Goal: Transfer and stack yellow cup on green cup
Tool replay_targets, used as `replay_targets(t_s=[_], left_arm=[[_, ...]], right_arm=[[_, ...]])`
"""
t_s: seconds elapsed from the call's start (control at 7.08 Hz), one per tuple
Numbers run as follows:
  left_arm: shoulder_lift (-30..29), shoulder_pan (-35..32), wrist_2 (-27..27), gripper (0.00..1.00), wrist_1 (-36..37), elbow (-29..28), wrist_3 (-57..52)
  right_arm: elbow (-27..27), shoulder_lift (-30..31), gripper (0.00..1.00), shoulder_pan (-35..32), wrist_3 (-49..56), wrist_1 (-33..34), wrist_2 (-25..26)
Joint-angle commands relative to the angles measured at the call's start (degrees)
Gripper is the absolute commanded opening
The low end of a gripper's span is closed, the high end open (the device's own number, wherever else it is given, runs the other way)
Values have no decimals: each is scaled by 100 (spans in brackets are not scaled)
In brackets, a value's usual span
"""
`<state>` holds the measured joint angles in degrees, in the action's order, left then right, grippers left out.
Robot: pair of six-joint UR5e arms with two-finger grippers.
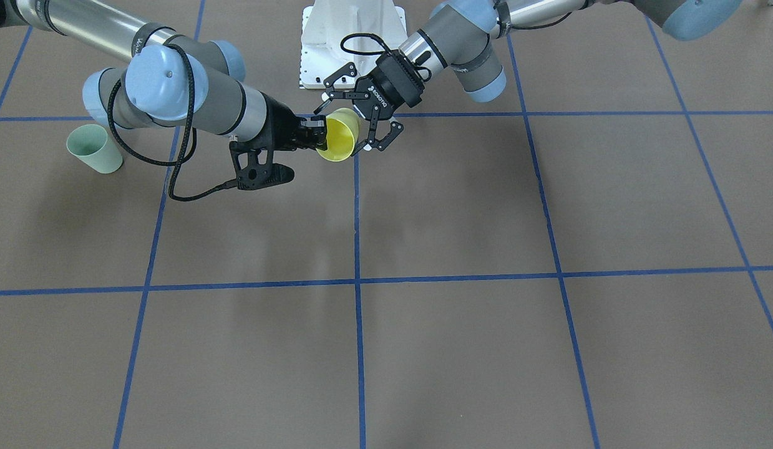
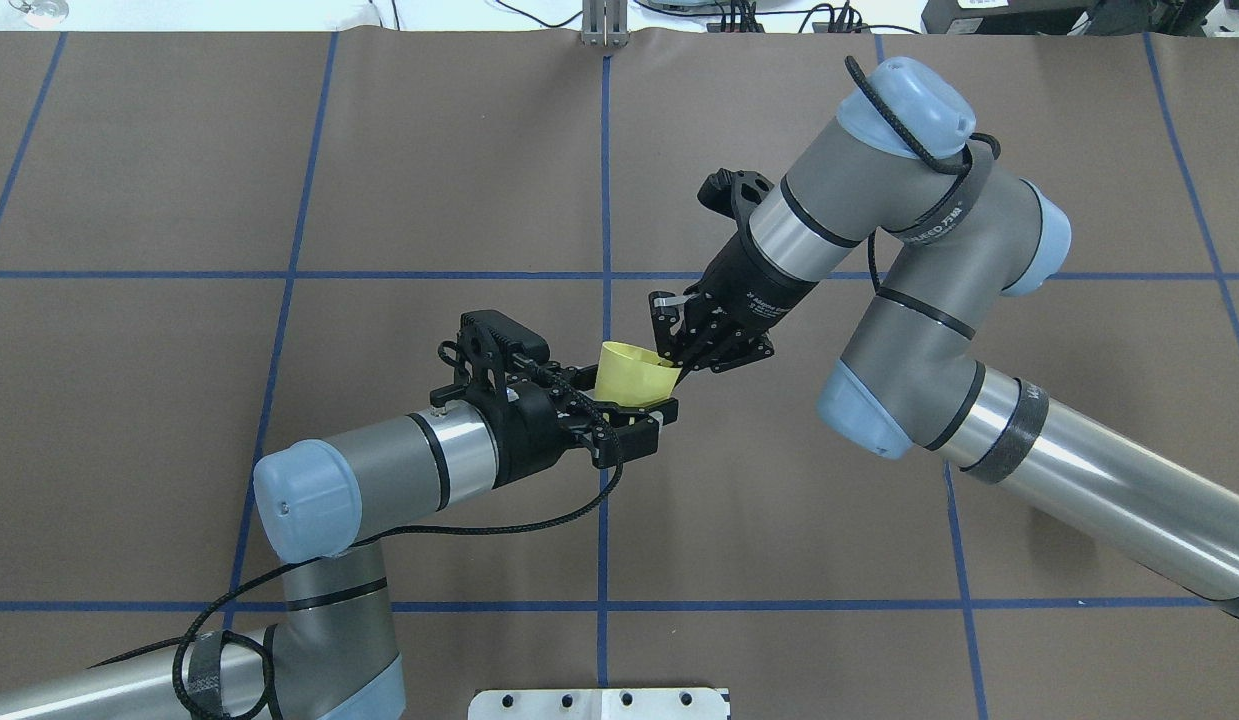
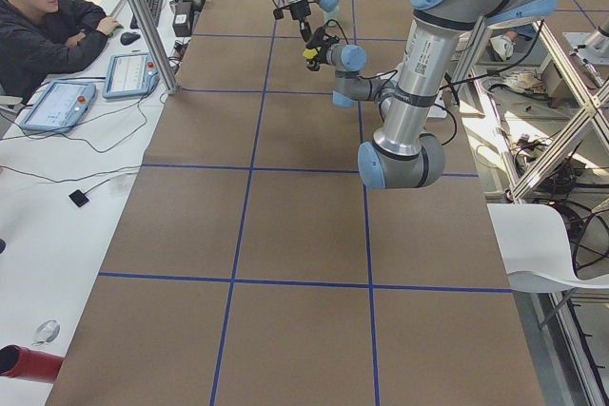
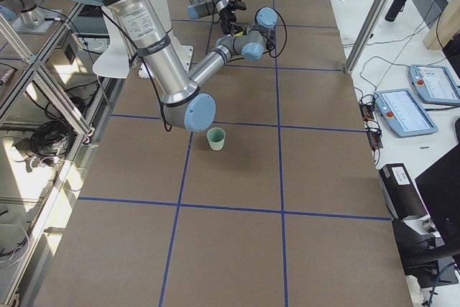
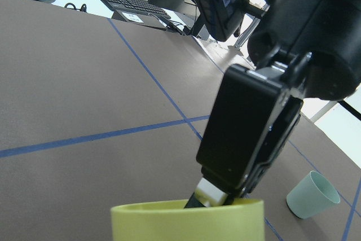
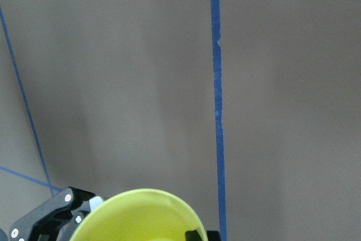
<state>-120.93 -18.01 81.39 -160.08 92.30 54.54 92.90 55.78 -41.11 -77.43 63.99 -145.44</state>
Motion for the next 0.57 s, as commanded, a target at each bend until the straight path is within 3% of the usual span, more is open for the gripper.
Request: replay_targets(t_s=[0.0,0.42], left_arm=[[8,-10,-97,100,21,7,21],[218,-45,-237,100,30,95,30]], right_arm=[[9,64,0,-134,26,0,16],[-26,371,0,-686,542,0,226]])
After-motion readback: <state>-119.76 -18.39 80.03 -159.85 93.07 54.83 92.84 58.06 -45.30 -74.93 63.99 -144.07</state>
